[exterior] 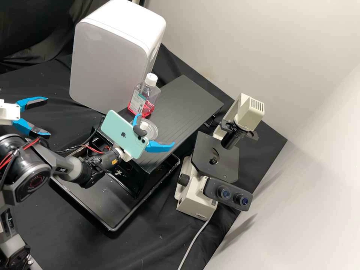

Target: Remove the lid from the petri dish

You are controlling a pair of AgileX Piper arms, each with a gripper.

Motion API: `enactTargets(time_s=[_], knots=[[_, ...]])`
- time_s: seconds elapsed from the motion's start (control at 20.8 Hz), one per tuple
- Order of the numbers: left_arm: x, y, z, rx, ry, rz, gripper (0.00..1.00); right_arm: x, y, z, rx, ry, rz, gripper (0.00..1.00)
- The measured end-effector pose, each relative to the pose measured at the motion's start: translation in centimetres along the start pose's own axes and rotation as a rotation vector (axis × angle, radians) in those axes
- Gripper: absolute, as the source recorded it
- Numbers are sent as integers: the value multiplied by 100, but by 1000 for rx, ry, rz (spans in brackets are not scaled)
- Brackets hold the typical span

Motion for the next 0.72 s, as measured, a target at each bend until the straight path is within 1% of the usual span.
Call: enactTargets(time_s=[0.38, 0.43, 0.48, 0.58, 0.72], knots=[[0, 0, 0, 0, 0, 0, 100, -5, -4, 4, 0, -2, -2, 100], [0, 0, 0, 0, 0, 0, 100, -32, -11, 12, 0, -1, -1, 100], [0, 0, 0, 0, 0, 0, 100, -73, -28, 13, 0, -2, -8, 100], [1, -10, 6, 2, -3, -5, 100, -157, -41, -2, 2, 10, 3, 100], [6, -27, 5, 5, -1, -13, 100, -293, -69, -52, -10, 46, 8, 100]])
